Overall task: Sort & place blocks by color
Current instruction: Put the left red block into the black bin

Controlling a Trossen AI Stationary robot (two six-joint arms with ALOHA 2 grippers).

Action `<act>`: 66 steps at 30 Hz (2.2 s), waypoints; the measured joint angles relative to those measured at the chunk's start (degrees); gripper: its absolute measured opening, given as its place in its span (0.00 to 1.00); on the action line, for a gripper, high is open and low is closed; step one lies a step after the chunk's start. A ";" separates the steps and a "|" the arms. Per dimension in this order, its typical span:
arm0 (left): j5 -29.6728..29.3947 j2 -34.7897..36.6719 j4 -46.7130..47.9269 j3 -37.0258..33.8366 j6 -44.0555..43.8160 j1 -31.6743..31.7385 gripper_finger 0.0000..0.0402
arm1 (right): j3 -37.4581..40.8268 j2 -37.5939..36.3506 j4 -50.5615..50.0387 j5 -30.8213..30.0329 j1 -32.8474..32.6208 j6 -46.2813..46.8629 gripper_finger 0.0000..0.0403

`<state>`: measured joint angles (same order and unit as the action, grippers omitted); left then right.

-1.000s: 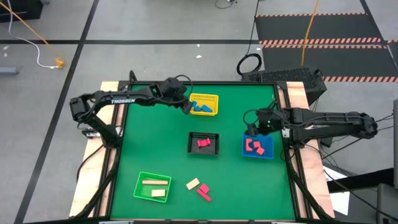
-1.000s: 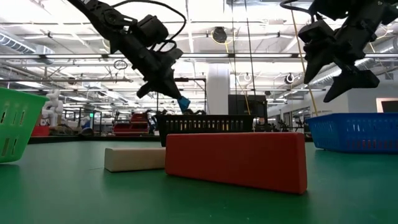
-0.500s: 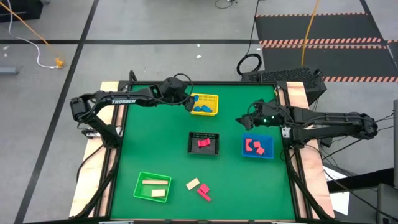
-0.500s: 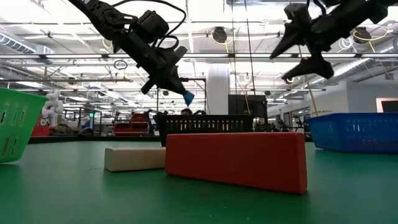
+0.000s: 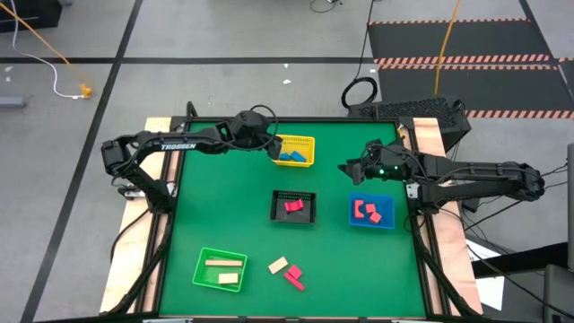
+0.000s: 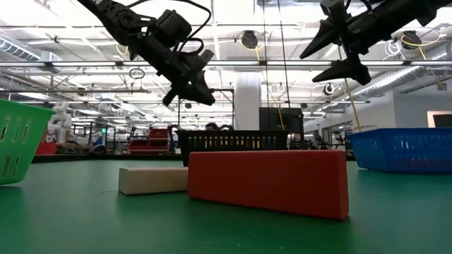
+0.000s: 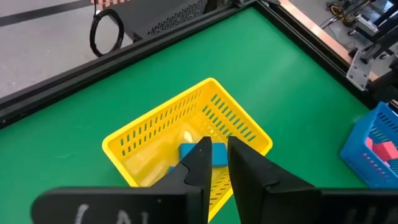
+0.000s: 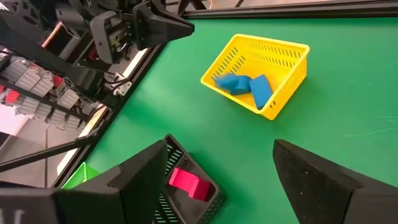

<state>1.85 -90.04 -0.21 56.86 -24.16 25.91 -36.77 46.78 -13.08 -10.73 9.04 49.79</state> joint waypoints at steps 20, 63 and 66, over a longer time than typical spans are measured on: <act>37.43 3.99 0.11 -0.15 -7.50 -4.21 0.21 | 0.02 9.99 19.99 0.10 -11.72 2.91 0.70; -8.52 27.52 9.85 -0.02 -25.16 -44.54 0.21 | -11.04 45.77 46.36 -7.34 -49.90 12.31 0.70; -9.25 27.52 9.87 -0.02 -25.57 -47.15 0.21 | -13.34 49.40 46.49 -7.36 -51.21 14.77 0.70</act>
<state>-7.41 -62.52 9.67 56.84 -49.73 -21.24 -50.11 96.19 33.41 -18.09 -42.18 64.55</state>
